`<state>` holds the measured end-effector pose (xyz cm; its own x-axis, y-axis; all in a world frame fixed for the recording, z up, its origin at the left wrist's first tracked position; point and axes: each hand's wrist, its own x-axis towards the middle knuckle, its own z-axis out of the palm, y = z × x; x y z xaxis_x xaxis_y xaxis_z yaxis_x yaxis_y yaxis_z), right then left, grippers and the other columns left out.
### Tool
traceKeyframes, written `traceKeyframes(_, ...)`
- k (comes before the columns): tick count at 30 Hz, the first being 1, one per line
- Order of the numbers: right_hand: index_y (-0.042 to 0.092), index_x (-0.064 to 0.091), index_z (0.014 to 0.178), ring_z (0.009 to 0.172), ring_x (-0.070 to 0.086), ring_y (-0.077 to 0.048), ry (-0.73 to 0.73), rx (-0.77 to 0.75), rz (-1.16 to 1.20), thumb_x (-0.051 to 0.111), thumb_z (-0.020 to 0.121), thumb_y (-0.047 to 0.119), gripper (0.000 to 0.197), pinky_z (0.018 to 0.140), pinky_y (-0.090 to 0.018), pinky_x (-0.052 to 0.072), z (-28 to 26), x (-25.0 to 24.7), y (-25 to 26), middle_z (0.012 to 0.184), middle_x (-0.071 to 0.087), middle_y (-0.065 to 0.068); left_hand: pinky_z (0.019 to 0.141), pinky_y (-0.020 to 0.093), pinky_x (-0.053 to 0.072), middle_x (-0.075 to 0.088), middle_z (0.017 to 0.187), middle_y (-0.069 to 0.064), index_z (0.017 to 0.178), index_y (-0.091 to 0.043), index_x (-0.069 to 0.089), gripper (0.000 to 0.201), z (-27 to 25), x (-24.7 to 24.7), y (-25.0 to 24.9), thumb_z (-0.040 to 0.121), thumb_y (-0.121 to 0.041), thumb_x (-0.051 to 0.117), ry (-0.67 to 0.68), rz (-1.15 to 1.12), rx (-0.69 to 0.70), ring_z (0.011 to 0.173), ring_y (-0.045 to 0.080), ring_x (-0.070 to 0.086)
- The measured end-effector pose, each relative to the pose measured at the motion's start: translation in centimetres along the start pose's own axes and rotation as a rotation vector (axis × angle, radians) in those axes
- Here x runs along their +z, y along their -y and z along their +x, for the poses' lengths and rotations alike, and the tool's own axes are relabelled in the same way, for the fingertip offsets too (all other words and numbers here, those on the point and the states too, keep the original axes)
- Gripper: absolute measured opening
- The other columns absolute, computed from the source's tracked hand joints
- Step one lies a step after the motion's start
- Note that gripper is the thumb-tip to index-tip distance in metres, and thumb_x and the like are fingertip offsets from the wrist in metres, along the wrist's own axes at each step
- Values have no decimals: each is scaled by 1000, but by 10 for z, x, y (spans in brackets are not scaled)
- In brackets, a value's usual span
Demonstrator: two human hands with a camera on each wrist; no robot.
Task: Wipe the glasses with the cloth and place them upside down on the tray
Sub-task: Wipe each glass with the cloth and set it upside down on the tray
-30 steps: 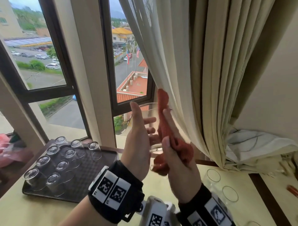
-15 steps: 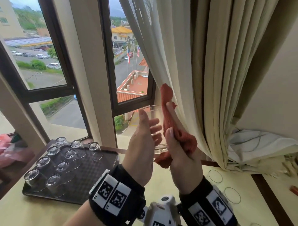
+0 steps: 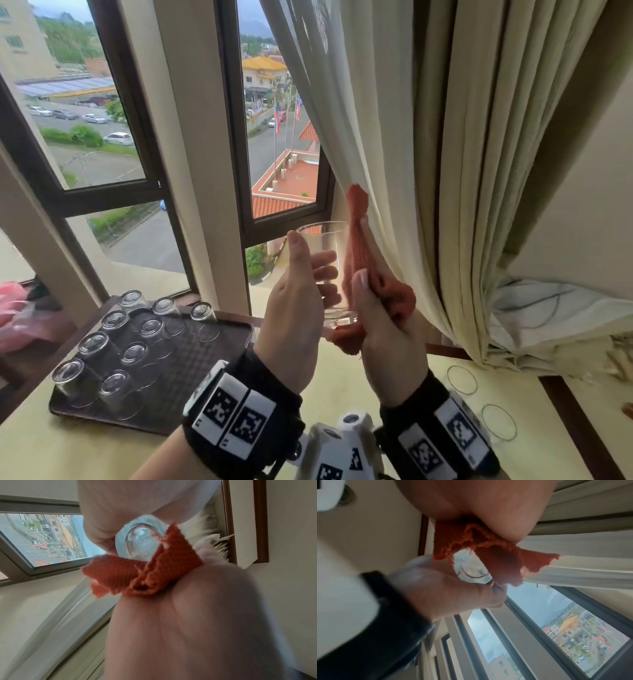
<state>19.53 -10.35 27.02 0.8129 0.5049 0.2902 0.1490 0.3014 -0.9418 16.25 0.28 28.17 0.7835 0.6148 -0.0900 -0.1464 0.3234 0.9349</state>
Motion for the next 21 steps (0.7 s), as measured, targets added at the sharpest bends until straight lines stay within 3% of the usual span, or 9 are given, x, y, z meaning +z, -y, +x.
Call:
traceKeyframes(3, 56, 59, 139, 81, 67, 4, 122, -73, -43, 63, 104, 37, 40, 56, -22, 56, -14, 3, 2, 102, 69, 23, 100, 57, 59, 78, 113, 19, 106, -17, 83, 79, 5, -1, -6, 101, -78, 32, -19, -9, 9, 109, 38, 75)
traceKeyframes(6, 55, 51, 148, 106, 52, 2, 221, -114, -135, 55, 103, 31, 51, 87, -37, 52, -37, -5, -25, 136, 58, 16, 85, 39, 59, 83, 99, 10, 104, -18, 80, 73, 11, -7, -15, 106, -70, 29, -14, -7, 8, 98, 26, 80)
traceKeyframes(7, 51, 50, 150, 102, 50, -3, 216, -95, -124, 55, 104, 31, 51, 89, -37, 46, -42, -7, -33, 132, 59, 13, 81, 36, 59, 83, 98, 11, 107, -16, 78, 73, 13, -11, -14, 106, -70, 29, -12, -1, 7, 96, 28, 80)
traceKeyframes(10, 47, 52, 150, 70, 47, -18, 136, 54, 22, 61, 96, 41, 55, 67, -35, 47, -42, -9, -36, 88, 60, -6, 75, 32, 57, 77, 95, 9, 114, -11, 76, 76, 12, -15, -10, 103, -71, 31, 6, 19, 10, 85, 24, 76)
traceKeyframes(11, 46, 56, 147, 65, 50, -21, 77, 85, 47, 63, 95, 42, 53, 62, -35, 49, -36, -9, -33, 82, 59, -12, 76, 33, 56, 73, 95, 8, 115, -10, 76, 77, 11, -13, -7, 102, -71, 32, 18, 15, 5, 80, 20, 71)
traceKeyframes(14, 44, 71, 131, 60, 61, -22, -71, 81, 96, 73, 91, 44, 40, 49, -29, 53, -11, -7, -14, 79, 71, -9, 79, 40, 56, 70, 98, 11, 114, -12, 76, 78, 2, -1, 1, 99, -76, 35, 70, 16, -7, 79, 19, 68)
traceKeyframes(18, 44, 62, 143, 56, 60, -12, -49, 12, 96, 66, 100, 43, 43, 49, -20, 49, -6, -3, 2, 81, 73, -8, 73, 40, 59, 76, 94, 8, 118, -13, 75, 83, 2, 8, 3, 94, -82, 35, 72, -24, -15, 80, 19, 73)
traceKeyframes(19, 51, 60, 141, 55, 57, -17, -16, 22, 78, 69, 98, 49, 44, 49, -21, 50, -12, -4, 1, 74, 65, -14, 77, 46, 62, 73, 96, 9, 121, -13, 74, 87, 4, 6, 1, 91, -87, 38, 62, -22, 3, 83, 21, 71)
traceKeyframes(21, 61, 59, 136, 55, 48, -23, 35, 85, 93, 68, 84, 55, 53, 49, -24, 49, -29, -9, -9, 67, 46, -19, 98, 52, 60, 71, 107, 15, 128, -11, 70, 100, 9, 2, -5, 78, -95, 50, 69, 31, 61, 95, 27, 66)
